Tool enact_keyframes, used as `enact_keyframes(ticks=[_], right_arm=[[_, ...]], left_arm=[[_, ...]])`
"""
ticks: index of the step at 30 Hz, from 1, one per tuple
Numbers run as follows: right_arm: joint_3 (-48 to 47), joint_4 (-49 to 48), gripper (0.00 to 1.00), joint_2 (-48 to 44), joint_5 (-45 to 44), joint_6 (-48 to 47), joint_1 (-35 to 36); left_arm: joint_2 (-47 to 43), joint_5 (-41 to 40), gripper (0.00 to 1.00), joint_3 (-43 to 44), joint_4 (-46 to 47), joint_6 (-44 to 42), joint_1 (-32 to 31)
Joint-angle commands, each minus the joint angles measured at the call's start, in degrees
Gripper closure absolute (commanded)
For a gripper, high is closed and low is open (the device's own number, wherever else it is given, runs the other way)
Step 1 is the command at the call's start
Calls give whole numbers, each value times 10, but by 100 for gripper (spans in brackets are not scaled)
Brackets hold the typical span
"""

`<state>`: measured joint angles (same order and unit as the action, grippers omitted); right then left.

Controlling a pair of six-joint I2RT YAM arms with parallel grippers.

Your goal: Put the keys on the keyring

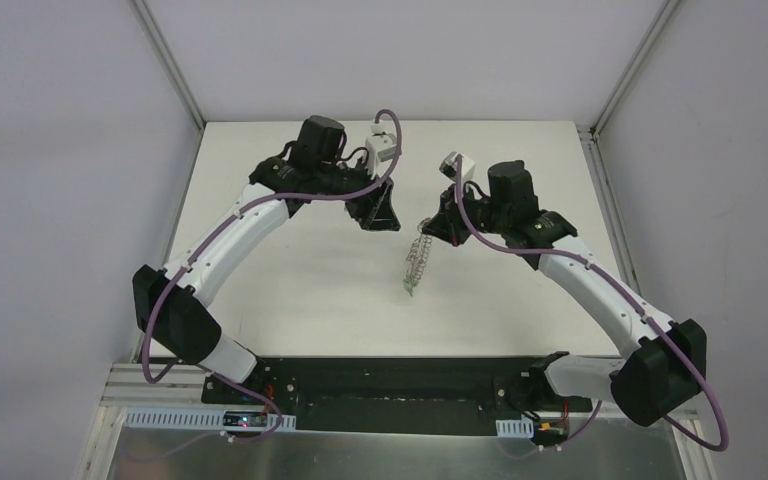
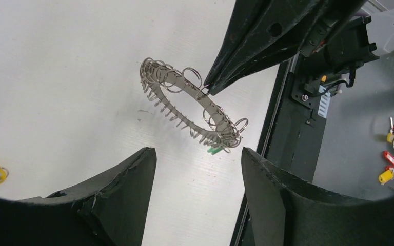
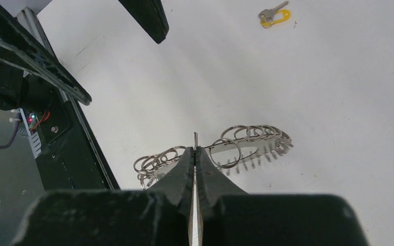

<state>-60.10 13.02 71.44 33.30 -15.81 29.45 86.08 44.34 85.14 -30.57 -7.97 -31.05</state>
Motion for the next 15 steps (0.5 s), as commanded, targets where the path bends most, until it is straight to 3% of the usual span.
enact_keyframes(ticks=[1, 15], right_arm=[[-5, -35, 100, -24, -35, 34, 6], [-27, -24, 100, -23, -167, 78, 30]], left_arm=[[24, -11, 36, 25, 20, 35, 0], [68, -45, 28, 27, 70, 103, -1]])
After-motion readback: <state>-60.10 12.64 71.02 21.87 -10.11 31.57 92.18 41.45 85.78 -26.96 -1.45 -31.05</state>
